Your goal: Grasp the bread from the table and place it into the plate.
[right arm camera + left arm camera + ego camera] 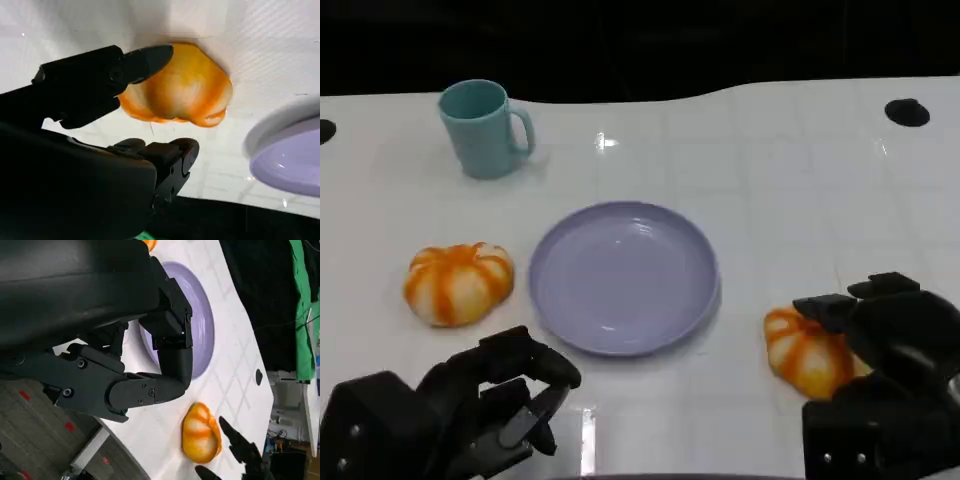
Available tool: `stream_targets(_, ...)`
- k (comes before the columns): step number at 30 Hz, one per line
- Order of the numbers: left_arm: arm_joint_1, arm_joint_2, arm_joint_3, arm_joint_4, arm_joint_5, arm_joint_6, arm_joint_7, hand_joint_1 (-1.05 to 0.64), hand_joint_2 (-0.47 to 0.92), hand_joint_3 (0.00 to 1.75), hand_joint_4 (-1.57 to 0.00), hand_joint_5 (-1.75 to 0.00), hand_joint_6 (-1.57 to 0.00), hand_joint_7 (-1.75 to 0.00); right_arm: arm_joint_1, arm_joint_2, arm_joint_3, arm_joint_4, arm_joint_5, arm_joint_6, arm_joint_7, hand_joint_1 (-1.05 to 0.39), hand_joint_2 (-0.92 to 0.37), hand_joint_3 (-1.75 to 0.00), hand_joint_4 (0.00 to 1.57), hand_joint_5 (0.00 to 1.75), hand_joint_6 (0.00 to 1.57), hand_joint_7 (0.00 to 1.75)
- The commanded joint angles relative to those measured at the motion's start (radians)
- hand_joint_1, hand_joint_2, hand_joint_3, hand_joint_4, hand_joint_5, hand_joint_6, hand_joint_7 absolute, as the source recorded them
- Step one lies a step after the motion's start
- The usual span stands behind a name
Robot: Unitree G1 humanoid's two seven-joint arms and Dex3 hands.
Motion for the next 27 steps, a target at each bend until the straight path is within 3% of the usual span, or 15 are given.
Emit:
stream_targets(1,0.004,0.006,0.004,-0.012,0.001,0.007,0.009,-0.41,0.92,0.47,-0.66,-1.75,-0.65,-1.27,-0.049,0.019,0.021,0.106,0.024,0.011,-0.039,-0.52,-0.92,-0.05,0.12,0.36,0.33,0.01)
stream_targets(5,0.004,0.005,0.002,-0.009,0.004,0.002,0.011,-0.41,0.92,0.47,-0.65,-1.75,-0.65,-1.28,-0.078,0.044,0.033,0.177,0.058,0.005,-0.074,-0.51,-0.92,-0.06,0.16,0.35,0.36,0.02)
stream_targets(8,0.004,0.004,0.001,-0.012,0.005,0.006,0.013,-0.42,0.92,0.46,-0.64,-1.75,-0.65,-1.27,-0.094,0.066,0.021,0.228,0.112,-0.023,-0.138,-0.47,-0.92,-0.02,0.28,0.28,0.43,0.02)
stream_targets(9,0.004,0.005,0.0,-0.011,0.006,0.003,0.013,-0.42,0.92,0.46,-0.64,-1.75,-0.65,-1.27,-0.097,0.08,0.008,0.25,0.142,-0.044,-0.178,-0.44,-0.92,-0.02,0.37,0.29,0.5,0.04)
stream_targets(11,0.004,0.004,-0.001,-0.01,0.008,0.001,0.015,-0.42,0.92,0.46,-0.65,-1.75,-0.65,-1.27,-0.106,0.107,-0.027,0.308,0.215,-0.118,-0.281,-0.26,-0.91,-0.01,0.73,0.36,0.75,0.11)
stream_targets(12,0.003,0.004,-0.002,-0.009,0.01,-0.001,0.016,-0.42,0.92,0.46,-0.65,-1.75,-0.65,-1.27,-0.113,0.117,-0.043,0.345,0.251,-0.176,-0.337,-0.17,-0.91,-0.04,0.84,0.52,0.9,0.15)
stream_targets(13,0.003,0.003,-0.003,-0.009,0.011,-0.001,0.017,-0.42,0.92,0.46,-0.65,-1.75,-0.65,-1.27,-0.121,0.121,-0.052,0.376,0.276,-0.223,-0.378,-0.09,-0.89,-0.14,0.86,0.97,1.05,0.22)
stream_targets(14,0.004,0.003,-0.003,-0.01,0.011,-0.001,0.017,-0.42,0.92,0.46,-0.65,-1.75,-0.65,-1.27,-0.129,0.121,-0.057,0.402,0.294,-0.27,-0.416,-0.03,-0.68,-0.61,0.88,1.39,1.14,0.43)
stream_targets(15,0.004,0.004,-0.004,-0.01,0.011,-0.001,0.016,-0.42,0.92,0.46,-0.65,-1.75,-0.66,-1.27,-0.136,0.119,-0.058,0.421,0.304,-0.301,-0.44,-0.01,-0.52,-0.97,0.92,1.56,1.08,0.79)
stream_targets(16,0.004,0.004,-0.004,-0.01,0.01,-0.001,0.016,-0.42,0.92,0.46,-0.65,-1.75,-0.66,-1.27,-0.146,0.117,-0.059,0.439,0.313,-0.337,-0.464,-0.01,-0.43,-1.16,0.94,1.65,1.03,1.01)
stream_targets(17,0.003,0.003,-0.004,-0.01,0.008,-0.001,0.015,-0.42,0.92,0.46,-0.65,-1.75,-0.66,-1.27,-0.156,0.117,-0.06,0.452,0.319,-0.367,-0.488,-0.04,-0.35,-1.3,0.96,1.71,0.88,1.42)
stream_targets(18,0.003,0.002,-0.003,-0.009,0.007,0.0,0.015,-0.41,0.92,0.46,-0.66,-1.75,-0.66,-1.27,-0.164,0.117,-0.06,0.462,0.324,-0.387,-0.504,-0.05,-0.32,-1.35,0.97,1.73,0.81,1.58)
stream_targets(20,0.001,0.0,-0.003,-0.008,0.008,0.002,0.018,-0.41,0.92,0.46,-0.66,-1.75,-0.66,-1.27,-0.178,0.118,-0.059,0.473,0.328,-0.413,-0.529,-0.07,-0.29,-1.4,0.96,1.74,0.74,1.71)
stream_targets(27,0.0,-0.002,-0.007,-0.002,0.009,-0.005,0.019,-0.41,0.92,0.46,-0.66,-1.75,-0.66,-1.28,-0.205,0.139,-0.068,0.45,0.365,-0.478,-0.574,-0.06,-0.3,-1.4,0.98,1.75,0.72,1.75)
